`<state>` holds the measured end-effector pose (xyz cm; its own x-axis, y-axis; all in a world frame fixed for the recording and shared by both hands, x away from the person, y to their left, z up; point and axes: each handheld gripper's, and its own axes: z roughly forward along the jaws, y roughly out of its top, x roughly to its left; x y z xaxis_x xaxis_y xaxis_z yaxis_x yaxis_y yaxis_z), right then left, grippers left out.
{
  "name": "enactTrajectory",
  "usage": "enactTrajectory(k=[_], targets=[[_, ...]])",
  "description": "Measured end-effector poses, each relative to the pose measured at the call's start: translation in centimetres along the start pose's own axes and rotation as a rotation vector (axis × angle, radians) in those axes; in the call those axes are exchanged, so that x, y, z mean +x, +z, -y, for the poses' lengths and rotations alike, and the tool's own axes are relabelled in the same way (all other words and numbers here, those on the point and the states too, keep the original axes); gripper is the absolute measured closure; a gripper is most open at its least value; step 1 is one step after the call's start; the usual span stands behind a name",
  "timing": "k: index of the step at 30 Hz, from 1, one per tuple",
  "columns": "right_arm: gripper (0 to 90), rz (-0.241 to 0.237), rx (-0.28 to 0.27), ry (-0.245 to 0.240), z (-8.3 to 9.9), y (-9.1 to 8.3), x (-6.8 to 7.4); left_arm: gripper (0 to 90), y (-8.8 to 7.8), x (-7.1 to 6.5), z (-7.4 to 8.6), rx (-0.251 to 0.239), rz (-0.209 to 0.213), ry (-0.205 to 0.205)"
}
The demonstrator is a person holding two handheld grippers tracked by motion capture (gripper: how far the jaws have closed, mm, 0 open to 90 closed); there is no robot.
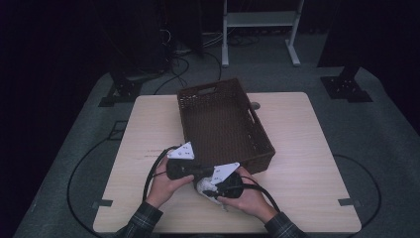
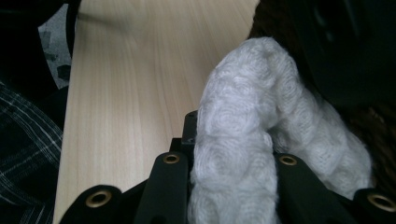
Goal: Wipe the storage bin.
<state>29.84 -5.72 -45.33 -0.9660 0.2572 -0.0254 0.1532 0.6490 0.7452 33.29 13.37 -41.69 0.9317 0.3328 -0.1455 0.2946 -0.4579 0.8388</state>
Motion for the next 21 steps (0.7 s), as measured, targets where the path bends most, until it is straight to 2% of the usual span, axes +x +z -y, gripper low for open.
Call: enactTrajectory(k=[8,14,21], targets=[[75.0,-0.017,-0.029,-0.026,-1.0,0.5,0.4,78.7,0.0,0.0,0.0,-0.003,0.0,0.001],[74.9,-0.046,-0.073,-0.034,-1.9,0.3,1.0,78.7,0.0,0.0,0.0,0.0,0.0,0.003],[74.7,-0.053,-0.082,-0.028,-0.9,-1.2,1.4,78.8,0.0,0.0,0.0,0.004,0.0,0.007]])
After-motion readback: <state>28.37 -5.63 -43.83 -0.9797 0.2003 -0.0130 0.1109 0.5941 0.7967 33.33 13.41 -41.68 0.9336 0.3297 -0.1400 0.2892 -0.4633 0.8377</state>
